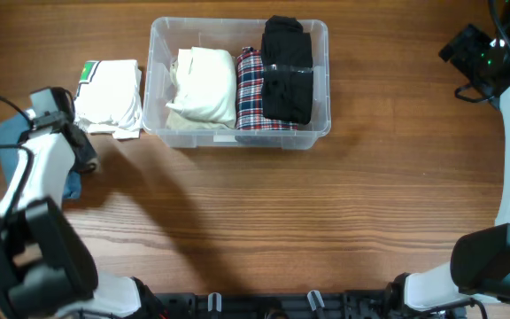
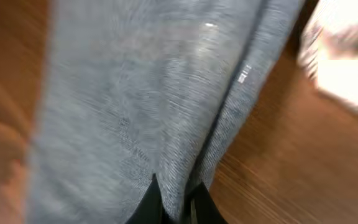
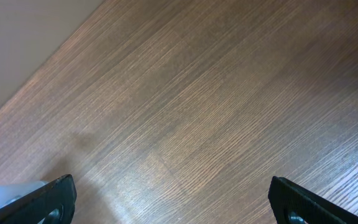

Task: Pack container
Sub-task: 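Grasp the blue denim with the left gripper and lift it, then lower the blue denim into the bin's left side and press it flat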

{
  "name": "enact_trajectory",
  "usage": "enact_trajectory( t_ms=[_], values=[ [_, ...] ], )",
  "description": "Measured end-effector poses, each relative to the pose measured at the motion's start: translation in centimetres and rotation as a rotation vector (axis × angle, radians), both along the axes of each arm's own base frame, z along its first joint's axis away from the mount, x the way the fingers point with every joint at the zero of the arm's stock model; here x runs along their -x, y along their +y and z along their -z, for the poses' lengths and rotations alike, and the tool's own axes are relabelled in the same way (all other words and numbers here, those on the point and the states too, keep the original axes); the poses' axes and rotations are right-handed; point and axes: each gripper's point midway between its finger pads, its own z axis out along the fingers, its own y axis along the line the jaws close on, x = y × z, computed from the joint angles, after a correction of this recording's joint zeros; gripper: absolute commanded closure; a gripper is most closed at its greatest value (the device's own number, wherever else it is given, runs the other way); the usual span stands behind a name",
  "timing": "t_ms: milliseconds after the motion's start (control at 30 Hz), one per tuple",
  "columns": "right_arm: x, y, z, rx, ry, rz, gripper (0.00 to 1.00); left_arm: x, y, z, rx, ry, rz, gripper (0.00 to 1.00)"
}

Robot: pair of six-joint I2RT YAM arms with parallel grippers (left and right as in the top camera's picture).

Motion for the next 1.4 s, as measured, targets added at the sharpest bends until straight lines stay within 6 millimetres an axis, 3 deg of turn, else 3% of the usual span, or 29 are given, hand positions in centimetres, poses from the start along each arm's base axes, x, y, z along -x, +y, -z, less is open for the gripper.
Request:
enact_trajectory(
  t_ms=[167, 433, 667, 767, 900, 1033, 1067, 1267, 1400],
  values=[
    [0.0, 0.0, 0.0, 0.000, 0.000, 0.000, 0.00, -0.2, -0.2, -7.6, -0.036, -0.208, -0.012, 0.96],
    [0.0, 0.0, 0.0, 0.000, 0.000, 0.000, 0.00, 0.4, -5.0, -17.0, 0.065, -0.501, 0.120, 0.96],
    [0.0, 0.0, 0.0, 0.000, 0.000, 0.000, 0.00, -2.2, -13.8, -25.9, 0.135, -0.607, 0.393, 0.96],
    [0.0, 0.0, 0.0, 0.000, 0.000, 0.000, 0.00, -3.7, -18.3, -28.2, 0.170, -0.654, 0.526, 0.96],
    [0.0, 0.0, 0.0, 0.000, 0.000, 0.000, 0.00, -6.0, -23.2, -27.8, 0.227, -0.675, 0.632, 0.96],
    [0.0, 0.0, 0.0, 0.000, 0.000, 0.000, 0.00, -7.9, -26.3, -25.8, 0.281, -0.647, 0.664, 0.96],
    [0.0, 0.0, 0.0, 0.000, 0.000, 0.000, 0.00, -8.4, -27.1, -24.6, 0.291, -0.614, 0.674, 0.96],
    [0.0, 0.0, 0.0, 0.000, 0.000, 0.000, 0.00, -10.2, -27.9, -20.3, 0.314, -0.513, 0.649, 0.96],
    [0.0, 0.0, 0.0, 0.000, 0.000, 0.000, 0.00, -10.3, -28.0, -18.9, 0.316, -0.471, 0.644, 0.96]
  ],
)
